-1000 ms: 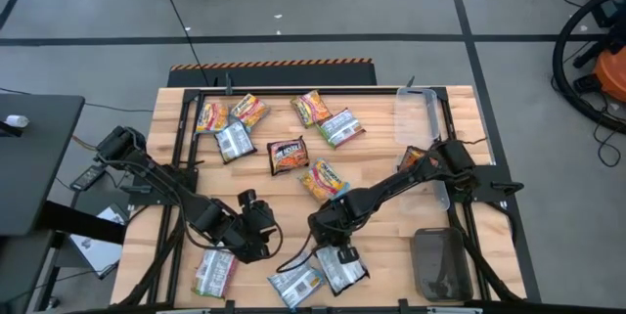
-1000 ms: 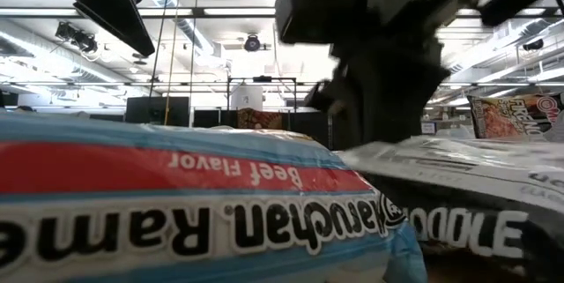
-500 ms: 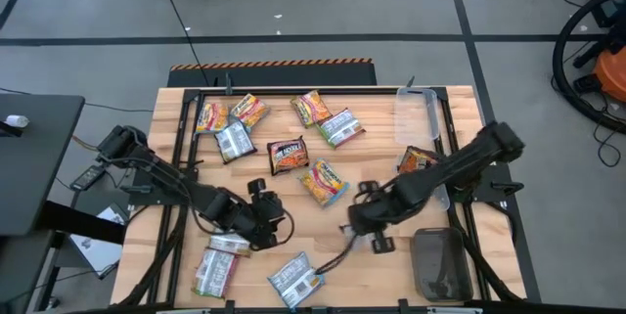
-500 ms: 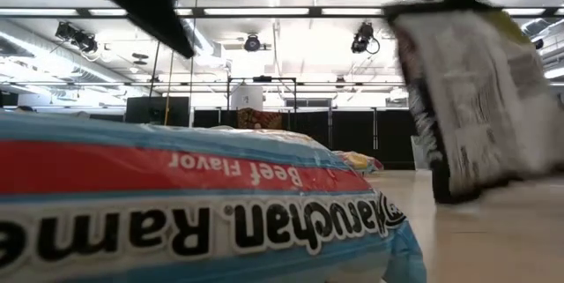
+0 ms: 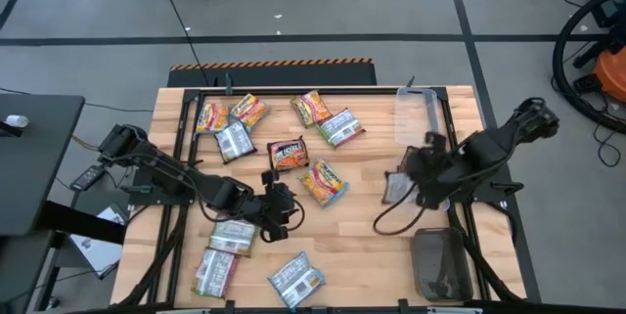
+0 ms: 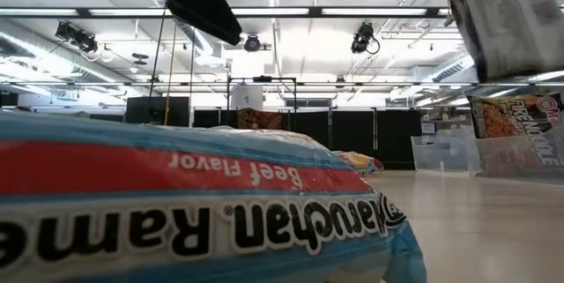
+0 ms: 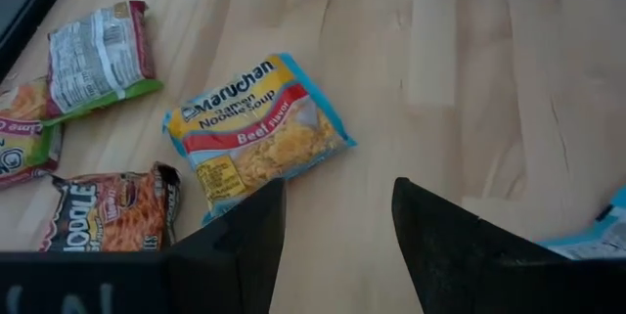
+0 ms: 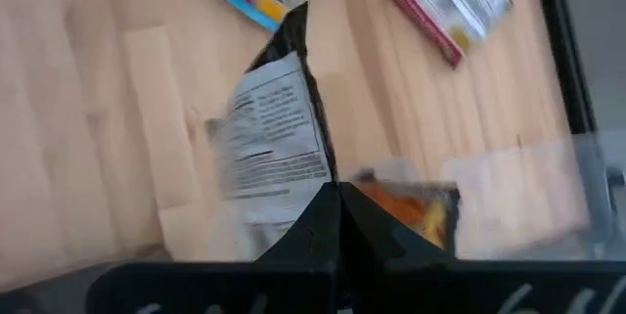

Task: Sort Maruchan noodles
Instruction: Put the black noodle pack into the bottom transparent bin

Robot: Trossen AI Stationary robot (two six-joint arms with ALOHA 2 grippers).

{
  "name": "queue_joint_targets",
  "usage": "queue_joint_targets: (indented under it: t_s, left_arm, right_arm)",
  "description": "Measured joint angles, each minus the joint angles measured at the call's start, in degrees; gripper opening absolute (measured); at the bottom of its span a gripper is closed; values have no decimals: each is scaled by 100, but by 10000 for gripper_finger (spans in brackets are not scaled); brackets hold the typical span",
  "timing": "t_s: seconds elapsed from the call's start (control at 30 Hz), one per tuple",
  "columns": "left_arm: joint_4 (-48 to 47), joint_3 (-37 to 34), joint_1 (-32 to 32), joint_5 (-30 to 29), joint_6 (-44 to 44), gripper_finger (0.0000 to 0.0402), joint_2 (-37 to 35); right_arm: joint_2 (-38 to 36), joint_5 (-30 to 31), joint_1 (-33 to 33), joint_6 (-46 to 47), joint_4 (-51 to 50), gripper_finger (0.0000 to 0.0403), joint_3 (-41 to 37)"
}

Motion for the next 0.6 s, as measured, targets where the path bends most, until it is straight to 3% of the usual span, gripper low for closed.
queue_joint_targets:
  t_s: [0.33, 0.6]
  left_arm:
    - [237, 2, 164, 63, 436, 192, 0]
    - [322, 2, 294, 66, 530, 192, -2]
  right_arm:
    - [-1408, -485, 0, 952, 26, 6, -1691]
    - [-1856, -734, 0, 1362, 133, 6, -2570]
